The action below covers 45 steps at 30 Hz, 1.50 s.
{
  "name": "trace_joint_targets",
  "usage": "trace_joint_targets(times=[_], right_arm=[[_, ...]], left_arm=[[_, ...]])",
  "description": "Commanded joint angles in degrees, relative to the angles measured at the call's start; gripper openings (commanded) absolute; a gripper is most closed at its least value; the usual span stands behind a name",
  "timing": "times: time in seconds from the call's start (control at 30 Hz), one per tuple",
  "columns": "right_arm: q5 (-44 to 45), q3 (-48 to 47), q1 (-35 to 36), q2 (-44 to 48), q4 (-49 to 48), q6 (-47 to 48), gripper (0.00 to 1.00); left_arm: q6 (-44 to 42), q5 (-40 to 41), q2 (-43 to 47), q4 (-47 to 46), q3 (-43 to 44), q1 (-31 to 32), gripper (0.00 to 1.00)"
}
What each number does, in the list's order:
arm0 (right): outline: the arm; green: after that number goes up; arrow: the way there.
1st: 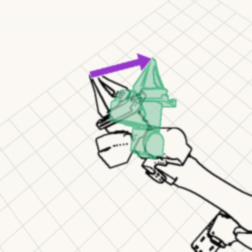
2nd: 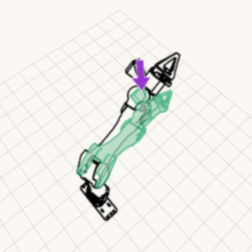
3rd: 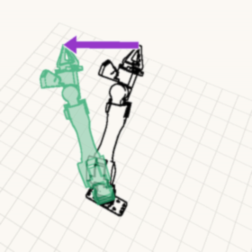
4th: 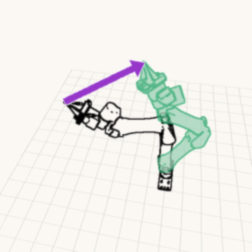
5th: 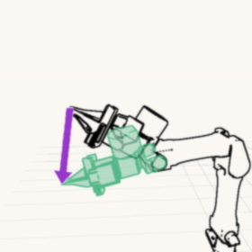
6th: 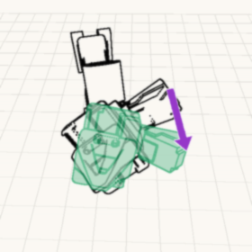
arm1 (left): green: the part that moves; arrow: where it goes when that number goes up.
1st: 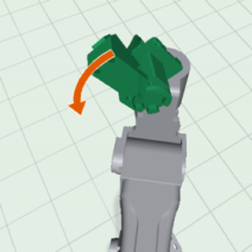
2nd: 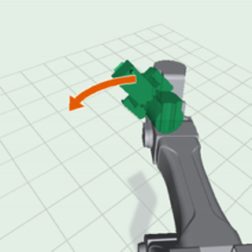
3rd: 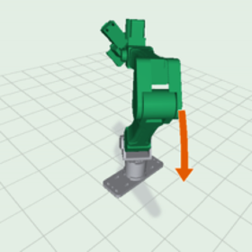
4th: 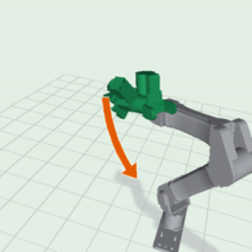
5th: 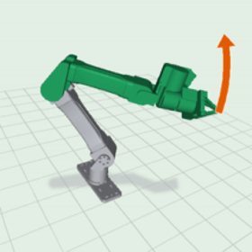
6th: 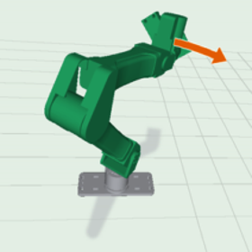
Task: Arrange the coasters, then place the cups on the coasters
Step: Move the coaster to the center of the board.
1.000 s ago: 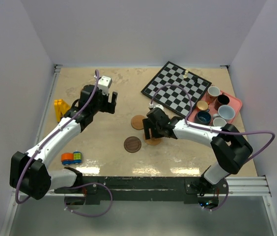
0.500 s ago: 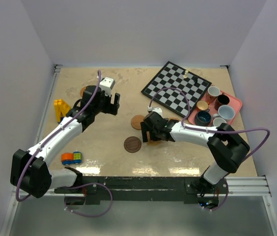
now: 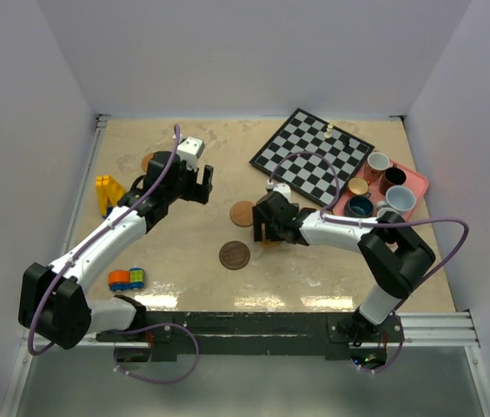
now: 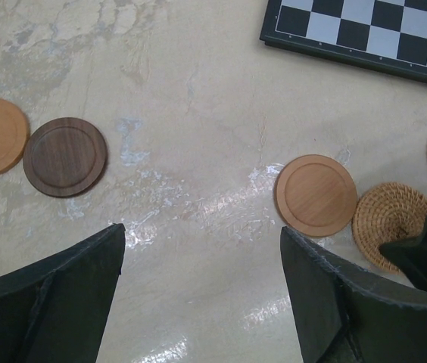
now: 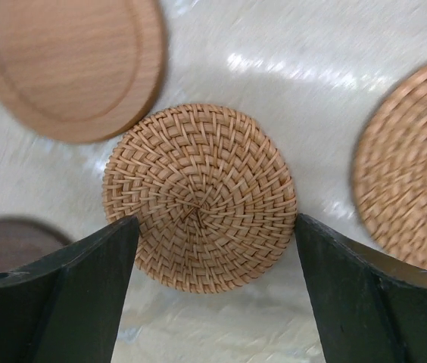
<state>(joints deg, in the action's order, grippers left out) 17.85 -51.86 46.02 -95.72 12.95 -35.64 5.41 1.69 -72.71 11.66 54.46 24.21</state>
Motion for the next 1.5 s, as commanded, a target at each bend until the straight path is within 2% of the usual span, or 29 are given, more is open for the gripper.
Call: trace_joint_targets(times=[0.0, 0.33, 0.73, 0.9, 1.1, 1.47], right_arm=[[0.17, -0.26, -4.71, -3.85, -1.62, 1.09, 0.87], [4.48, -7.46, -9.19, -10.08, -2.93, 5.93, 0.83], [2.55, -19.94, -9.98, -19.93, -6.27, 10.06, 0.75], [1.67, -24.43, -9.02, -22.92, -6.8, 11.99, 0.74], [1.23, -28.65, -6.03, -26.79, -7.15, 11.91, 0.73], [-0.79, -37.17, -1.9, -32.59, -7.76, 9.54, 0.73]], left_arm=[[0.83, -0.73, -0.07, -1.64, 0.12, 0.49, 0.88], [0.83, -1.34, -0.07, -1.47, 0.48, 0.75, 0.87], [0.65, -1.26, 0.11, -1.38, 0.39, 1.02, 0.87], [1.01, 0.5, 0.63, -1.55, 0.3, 1.02, 0.87], [2.06, 8.32, 3.01, -1.46, -0.4, 0.76, 0.89], [3.73, 12.36, 6.08, -1.99, -0.76, -3.37, 0.91]])
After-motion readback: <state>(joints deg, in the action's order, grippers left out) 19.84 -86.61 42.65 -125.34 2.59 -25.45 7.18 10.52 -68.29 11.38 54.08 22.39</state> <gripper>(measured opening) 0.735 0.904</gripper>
